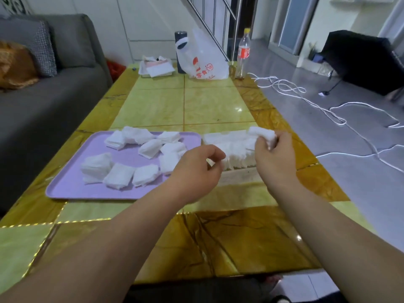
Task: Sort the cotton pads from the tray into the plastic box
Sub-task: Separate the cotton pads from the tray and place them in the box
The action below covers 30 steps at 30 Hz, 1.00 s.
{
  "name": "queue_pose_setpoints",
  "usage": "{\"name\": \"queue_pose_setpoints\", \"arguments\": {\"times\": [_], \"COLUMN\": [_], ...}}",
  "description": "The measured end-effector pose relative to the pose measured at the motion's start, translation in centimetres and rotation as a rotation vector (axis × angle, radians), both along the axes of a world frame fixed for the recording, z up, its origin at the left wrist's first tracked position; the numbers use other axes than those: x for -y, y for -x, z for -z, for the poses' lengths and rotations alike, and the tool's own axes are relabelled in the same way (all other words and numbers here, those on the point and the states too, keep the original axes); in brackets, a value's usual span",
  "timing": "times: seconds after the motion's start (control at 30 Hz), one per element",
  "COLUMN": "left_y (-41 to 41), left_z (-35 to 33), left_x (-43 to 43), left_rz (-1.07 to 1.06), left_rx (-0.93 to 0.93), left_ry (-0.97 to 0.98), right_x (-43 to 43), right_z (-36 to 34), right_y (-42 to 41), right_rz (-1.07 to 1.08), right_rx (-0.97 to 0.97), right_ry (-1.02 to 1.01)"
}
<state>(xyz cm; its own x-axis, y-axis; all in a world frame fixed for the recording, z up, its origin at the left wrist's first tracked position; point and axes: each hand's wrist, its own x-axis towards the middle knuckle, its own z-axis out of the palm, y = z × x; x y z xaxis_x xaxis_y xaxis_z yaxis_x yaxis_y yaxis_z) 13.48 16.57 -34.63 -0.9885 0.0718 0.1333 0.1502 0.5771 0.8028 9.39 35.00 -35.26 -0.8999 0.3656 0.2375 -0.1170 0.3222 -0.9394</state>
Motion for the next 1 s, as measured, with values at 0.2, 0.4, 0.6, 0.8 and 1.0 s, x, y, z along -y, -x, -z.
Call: {"name": "queue_pose_setpoints", "arguments": {"times": [0.2, 0.4, 0.6, 0.8, 1.0], "left_y": [1.7, 7.5, 10.7, 9.0, 7.1], "left_z": [-1.0, -0.8, 0.2, 0.6, -0.1], "left_x": [-3.6, -8.5, -11.4, -10.8, -9.9], "left_rz": [0.148, 0.233, 0.489, 0.499, 0.449], "left_rx": [-0.140, -0.190, -0.154, -0.263, -0.265], "left_ry": [0.209, 0.552, 0.756, 0.732, 0.944], "right_x": [-2.4, -4.8, -5.5, -5.5, -5.5], "right_z": [0.0, 1.0, 1.9, 1.2, -0.5], "right_y": [1.6, 2.6, 2.7, 2.1, 1.0], "right_rz": [0.144, 0.203, 0.176, 0.142, 0.087], "right_rx": [-0.067, -0.046, 0.033, 0.069, 0.067], "right_ry": [0.116, 0.195, 0.238, 0.217, 0.139]}}
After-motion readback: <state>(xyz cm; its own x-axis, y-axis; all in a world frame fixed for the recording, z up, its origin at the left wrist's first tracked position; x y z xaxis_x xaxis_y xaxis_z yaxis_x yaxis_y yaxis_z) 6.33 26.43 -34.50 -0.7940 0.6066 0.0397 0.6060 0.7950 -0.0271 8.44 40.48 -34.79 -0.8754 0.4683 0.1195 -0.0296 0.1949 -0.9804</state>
